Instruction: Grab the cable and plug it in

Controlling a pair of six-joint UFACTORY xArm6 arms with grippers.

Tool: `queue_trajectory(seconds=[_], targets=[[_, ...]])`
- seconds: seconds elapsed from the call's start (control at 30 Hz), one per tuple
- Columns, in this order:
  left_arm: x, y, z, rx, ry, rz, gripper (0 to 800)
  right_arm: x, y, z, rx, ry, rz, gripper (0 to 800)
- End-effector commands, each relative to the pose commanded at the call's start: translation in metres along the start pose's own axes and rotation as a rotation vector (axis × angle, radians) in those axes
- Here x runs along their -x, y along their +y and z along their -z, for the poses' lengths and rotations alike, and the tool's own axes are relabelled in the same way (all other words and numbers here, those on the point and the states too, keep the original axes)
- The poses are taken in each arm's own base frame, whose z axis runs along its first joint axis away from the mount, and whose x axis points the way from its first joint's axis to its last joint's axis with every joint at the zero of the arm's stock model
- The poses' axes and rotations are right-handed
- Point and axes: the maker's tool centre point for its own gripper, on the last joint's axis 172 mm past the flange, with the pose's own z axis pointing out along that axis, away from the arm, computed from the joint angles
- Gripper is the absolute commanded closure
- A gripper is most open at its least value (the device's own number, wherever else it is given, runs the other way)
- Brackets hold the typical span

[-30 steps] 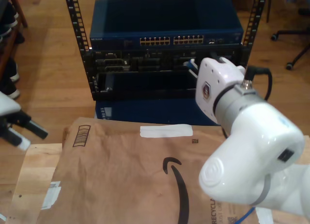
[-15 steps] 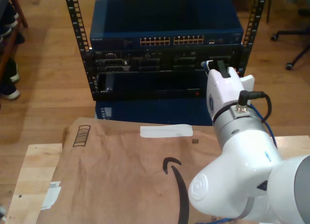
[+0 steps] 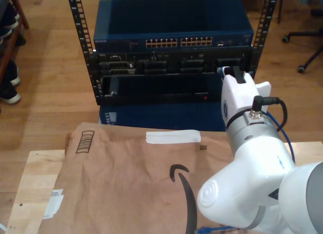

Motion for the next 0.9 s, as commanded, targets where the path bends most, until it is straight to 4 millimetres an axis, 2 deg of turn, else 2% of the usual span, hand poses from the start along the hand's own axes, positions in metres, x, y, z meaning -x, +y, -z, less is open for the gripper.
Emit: queue_trajectory(seconds=[0.07, 0.3, 0.5, 0.6, 0.7, 0.9], targets=[[-0.010, -0.002, -0.002, 0.034, 0.011, -0.012, 2, 0.001, 0.000, 0.000, 0.001, 0.000, 0.001, 798], [-0.020, -0.003, -0.006, 0.095, 0.035, -0.041, 2, -0.003, 0.007, -0.001, 0.014, 0.009, 0.004, 798], [-0.035, 0.009, -0.017, 0.162, 0.195, -0.043, 2, -0.008, 0.011, 0.000, 0.025, 0.026, -0.008, 798], [-0.035, 0.010, -0.021, 0.170, 0.206, -0.043, 2, -0.008, 0.011, -0.001, 0.025, 0.026, -0.008, 798], [-0.028, 0.010, -0.042, 0.159, 0.165, -0.043, 2, -0.008, 0.011, -0.001, 0.025, 0.026, -0.008, 798], [-0.034, 0.006, -0.042, 0.193, 0.168, -0.064, 2, -0.008, 0.013, -0.001, 0.027, 0.026, -0.006, 798]])
